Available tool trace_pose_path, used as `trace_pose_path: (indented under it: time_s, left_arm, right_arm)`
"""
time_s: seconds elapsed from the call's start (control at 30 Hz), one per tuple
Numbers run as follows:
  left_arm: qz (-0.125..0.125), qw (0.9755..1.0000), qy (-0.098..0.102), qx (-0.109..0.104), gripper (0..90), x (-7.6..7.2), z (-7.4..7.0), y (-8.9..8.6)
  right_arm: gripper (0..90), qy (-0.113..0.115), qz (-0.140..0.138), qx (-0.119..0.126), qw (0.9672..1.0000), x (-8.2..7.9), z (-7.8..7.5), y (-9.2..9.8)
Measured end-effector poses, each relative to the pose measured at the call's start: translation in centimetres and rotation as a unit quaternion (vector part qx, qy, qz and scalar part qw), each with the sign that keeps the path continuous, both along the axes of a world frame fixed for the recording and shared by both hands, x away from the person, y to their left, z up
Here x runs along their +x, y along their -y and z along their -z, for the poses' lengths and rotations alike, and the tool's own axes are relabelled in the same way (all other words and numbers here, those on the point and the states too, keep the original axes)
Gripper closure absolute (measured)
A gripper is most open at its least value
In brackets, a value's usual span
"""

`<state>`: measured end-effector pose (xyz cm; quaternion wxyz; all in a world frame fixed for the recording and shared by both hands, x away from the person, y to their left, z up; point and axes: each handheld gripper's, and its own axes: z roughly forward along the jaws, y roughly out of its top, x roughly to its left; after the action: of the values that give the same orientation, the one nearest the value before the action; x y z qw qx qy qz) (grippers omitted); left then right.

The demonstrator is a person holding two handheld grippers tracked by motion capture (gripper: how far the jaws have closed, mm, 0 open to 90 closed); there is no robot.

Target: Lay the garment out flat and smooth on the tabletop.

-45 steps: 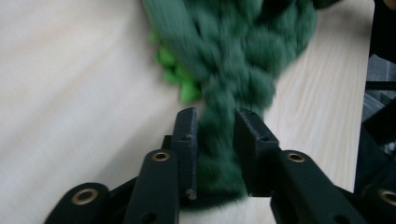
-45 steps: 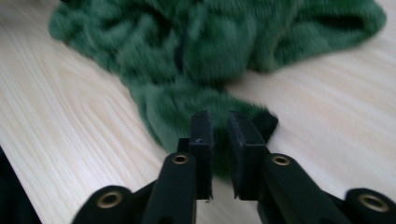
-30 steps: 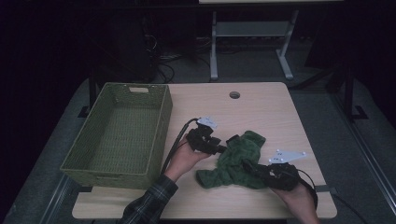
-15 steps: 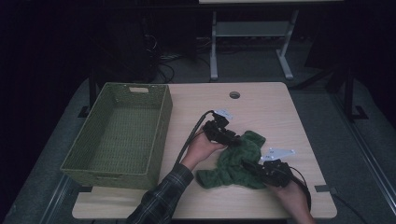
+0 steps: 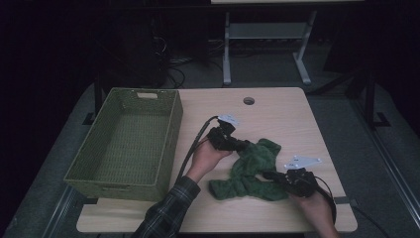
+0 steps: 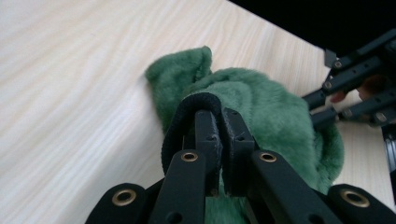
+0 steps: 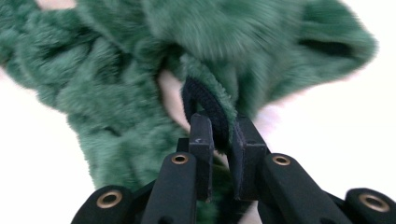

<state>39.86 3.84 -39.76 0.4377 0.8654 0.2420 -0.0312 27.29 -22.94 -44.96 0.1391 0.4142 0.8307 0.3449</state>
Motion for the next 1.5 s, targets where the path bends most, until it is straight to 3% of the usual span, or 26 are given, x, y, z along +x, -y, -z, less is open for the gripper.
trace_pose_path:
  time_s: [0.03, 0.2, 0.4, 0.6, 0.77, 0.8, 0.93, 1.0, 1.1, 1.2, 1.23, 1.27, 1.37, 1.5]
  left_arm:
    - [-0.01, 0.9999, 0.005, -0.006, 86.7, -0.2, -0.5, -1.2]
    - [-0.035, 0.9993, 0.004, -0.011, 86.8, -1.0, -0.9, -3.2]
    - [-0.073, 0.9972, -0.011, -0.015, 86.8, -2.3, -0.2, -5.6]
    - [-0.104, 0.994, -0.027, 0.023, 86.8, -3.8, 2.2, -6.8]
    - [-0.105, 0.9922, -0.042, 0.052, 86.7, -4.2, 4.1, -6.8]
    - [-0.103, 0.9908, -0.048, 0.073, 86.6, -4.2, 5.1, -6.8]
    - [-0.107, 0.9894, -0.057, 0.081, 85.8, -4.3, 6.2, -6.9]
    - [-0.112, 0.9896, -0.054, 0.073, 82.0, -4.4, 6.0, -7.0]
    - [-0.115, 0.9901, -0.047, 0.065, 68.4, -4.5, 5.3, -7.2]
    - [-0.122, 0.9915, -0.027, 0.035, 62.9, -4.6, 3.3, -7.3]
    - [-0.122, 0.9915, -0.027, 0.035, 62.1, -4.6, 3.3, -7.3]
    - [-0.122, 0.992, -0.017, 0.026, 61.7, -4.3, 2.3, -7.2]
    - [-0.12, 0.9925, -0.002, 0.025, 60.9, -3.4, 1.1, -6.8]
    - [-0.116, 0.9928, 0.015, 0.025, 57.6, -1.4, 0.4, -5.9]
  right_arm:
    - [80.0, 0.007, 0.011, 0.003, 0.9999, 0.2, -0.3, 0.6]
    - [82.0, 0.036, 0.02, 0.014, 0.9991, 0.9, -1.7, 1.6]
    - [82.1, 0.055, 0.007, 0.011, 0.9984, 2.3, -2.9, 0.7]
    - [81.6, 0.043, -0.013, 0.002, 0.999, 4.0, -2.2, -1.3]
    - [81.1, 0.033, -0.026, -0.004, 0.9991, 4.9, -1.4, -2.2]
    - [80.0, 0.024, -0.029, -0.001, 0.9993, 5.2, -1.0, -2.4]
    - [72.8, 0.018, -0.035, -0.001, 0.9992, 5.2, -0.7, -2.8]
    - [67.1, 0.02, -0.036, 0.0, 0.9992, 5.1, -0.8, -2.7]
    - [66.0, 0.024, -0.033, 0.007, 0.9991, 4.9, -1.2, -2.4]
    - [65.7, 0.036, -0.021, 0.021, 0.9989, 4.7, -2.3, -1.7]
    - [65.7, 0.036, -0.021, 0.021, 0.9989, 4.7, -2.3, -1.7]
    - [65.7, 0.036, -0.018, 0.021, 0.9989, 5.1, -2.7, -1.4]
    - [65.7, 0.041, -0.011, 0.027, 0.9988, 5.9, -3.2, -1.3]
    - [64.6, 0.035, -0.001, 0.026, 0.999, 7.5, -3.4, -1.5]
